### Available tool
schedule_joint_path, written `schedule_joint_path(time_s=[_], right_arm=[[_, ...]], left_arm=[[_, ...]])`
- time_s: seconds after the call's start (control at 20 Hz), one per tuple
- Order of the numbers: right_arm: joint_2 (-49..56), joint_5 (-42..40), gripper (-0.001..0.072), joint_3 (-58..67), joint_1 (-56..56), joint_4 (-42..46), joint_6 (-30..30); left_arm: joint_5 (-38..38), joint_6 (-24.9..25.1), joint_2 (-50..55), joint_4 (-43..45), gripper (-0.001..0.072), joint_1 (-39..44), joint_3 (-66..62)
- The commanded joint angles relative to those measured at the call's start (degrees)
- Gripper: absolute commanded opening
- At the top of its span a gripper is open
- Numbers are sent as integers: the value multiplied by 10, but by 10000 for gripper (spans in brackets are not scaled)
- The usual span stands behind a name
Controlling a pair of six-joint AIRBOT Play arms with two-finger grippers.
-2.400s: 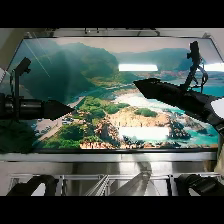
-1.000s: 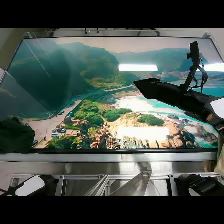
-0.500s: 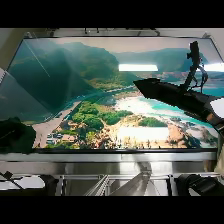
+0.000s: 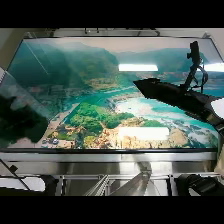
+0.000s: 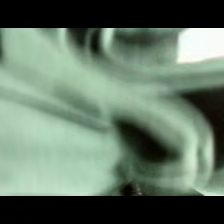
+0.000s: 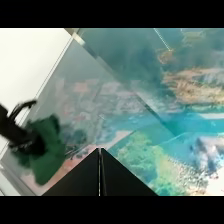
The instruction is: Fold the shirts.
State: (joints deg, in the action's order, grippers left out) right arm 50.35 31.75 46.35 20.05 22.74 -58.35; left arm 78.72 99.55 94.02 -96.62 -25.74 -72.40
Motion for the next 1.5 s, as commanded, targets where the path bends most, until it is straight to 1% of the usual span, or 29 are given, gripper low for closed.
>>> schedule_joint_path(time_s=[0.0,0.05,0.1,0.15,0.25,0.45,0.5,0.55,0.6,0.65,0.7,0.8,0.9,0.95,1.0,1.05,1.1,1.15,1.2,1.3,1.35,1.45], right_arm=[[0,0,20,0,0,0,0],[0,-1,20,0,0,0,0],[0,0,20,0,0,0,0],[0,0,20,0,0,0,0],[0,0,20,0,0,0,0],[1,0,20,0,0,0,0],[2,0,20,0,0,0,0],[2,0,20,0,0,0,0],[3,0,20,0,0,0,0],[4,3,20,0,0,0,0],[4,14,20,0,0,0,0],[4,25,21,0,0,0,0],[3,66,21,0,-30,2,-19],[4,100,97,0,-76,8,-45],[7,134,286,0,-133,23,-72],[17,173,362,0,-202,42,-77],[37,212,363,0,-269,54,-73],[66,246,362,0,-320,59,-50],[104,271,363,0,-351,69,-28],[198,300,362,0,-366,109,-18],[248,302,361,0,-360,117,-12],[334,293,361,5,-341,113,-8]], left_arm=[[30,42,-9,-161,26,125,-105],[17,61,-9,-228,26,166,-133],[1,71,-9,-275,26,216,-163],[-17,74,-9,-279,26,265,-189],[-50,76,-4,-248,27,362,-230],[-57,76,64,-238,28,498,-295],[-59,76,86,-234,34,522,-307],[-55,76,108,-230,75,544,-321],[-48,75,129,-229,330,563,-336],[-39,75,146,-229,600,576,-354],[-25,70,159,-229,720,581,-374],[23,68,168,-226,720,575,-415],[82,43,158,-185,719,546,-440],[105,32,147,-162,719,524,-432],[117,19,133,-152,719,499,-408],[114,8,116,-163,719,468,-368],[96,0,99,-186,719,439,-322],[65,-2,86,-235,719,408,-268],[36,-2,81,-302,719,380,-217],[-4,1,89,-411,719,350,-146],[-13,6,101,-440,719,348,-125],[-29,11,128,-461,718,358,-106]])
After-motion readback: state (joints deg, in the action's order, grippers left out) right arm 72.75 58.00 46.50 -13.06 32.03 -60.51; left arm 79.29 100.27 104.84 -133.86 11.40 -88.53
